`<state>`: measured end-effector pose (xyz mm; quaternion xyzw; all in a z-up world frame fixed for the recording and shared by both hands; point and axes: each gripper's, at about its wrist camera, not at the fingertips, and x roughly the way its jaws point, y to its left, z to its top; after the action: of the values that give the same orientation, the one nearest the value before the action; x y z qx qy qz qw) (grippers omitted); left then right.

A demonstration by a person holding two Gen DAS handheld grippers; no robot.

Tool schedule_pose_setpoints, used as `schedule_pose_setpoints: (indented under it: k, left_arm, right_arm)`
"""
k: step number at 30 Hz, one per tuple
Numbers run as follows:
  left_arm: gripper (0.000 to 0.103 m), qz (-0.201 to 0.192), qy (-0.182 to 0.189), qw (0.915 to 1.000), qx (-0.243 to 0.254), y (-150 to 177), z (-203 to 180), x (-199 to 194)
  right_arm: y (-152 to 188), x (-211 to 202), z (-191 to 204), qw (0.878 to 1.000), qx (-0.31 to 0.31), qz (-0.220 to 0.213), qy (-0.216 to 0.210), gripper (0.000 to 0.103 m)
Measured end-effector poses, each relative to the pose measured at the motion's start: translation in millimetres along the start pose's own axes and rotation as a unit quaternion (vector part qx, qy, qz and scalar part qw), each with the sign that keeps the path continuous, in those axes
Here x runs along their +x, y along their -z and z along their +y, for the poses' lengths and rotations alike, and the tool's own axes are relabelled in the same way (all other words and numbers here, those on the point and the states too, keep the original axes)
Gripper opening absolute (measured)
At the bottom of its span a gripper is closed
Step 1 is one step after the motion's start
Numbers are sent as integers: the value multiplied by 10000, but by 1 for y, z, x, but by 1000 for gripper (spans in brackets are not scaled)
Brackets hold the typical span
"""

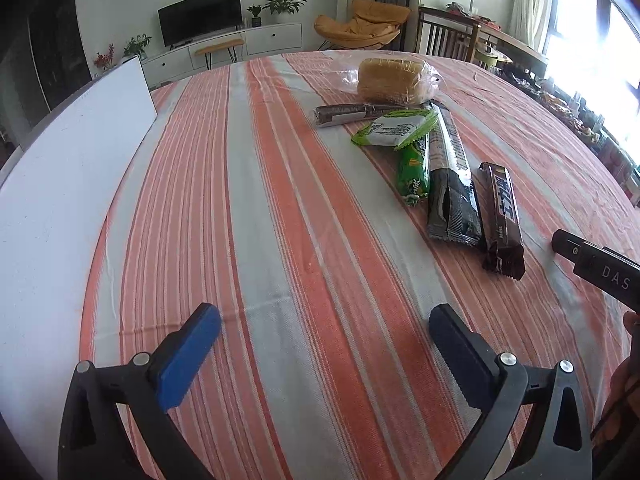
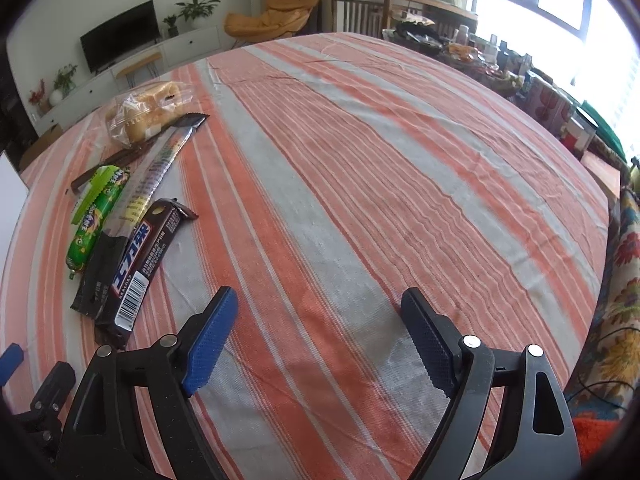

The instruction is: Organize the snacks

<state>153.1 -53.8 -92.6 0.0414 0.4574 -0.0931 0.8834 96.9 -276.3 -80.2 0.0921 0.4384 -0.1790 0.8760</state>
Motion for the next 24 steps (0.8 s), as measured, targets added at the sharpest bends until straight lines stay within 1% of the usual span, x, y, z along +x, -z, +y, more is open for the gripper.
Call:
schedule_pose_setpoints:
  k: [24]
  left_arm:
    - [103,1,5,10000,3,0,0,0]
  right_arm:
    - [0,0,-1,10000,-7,-51,14,88]
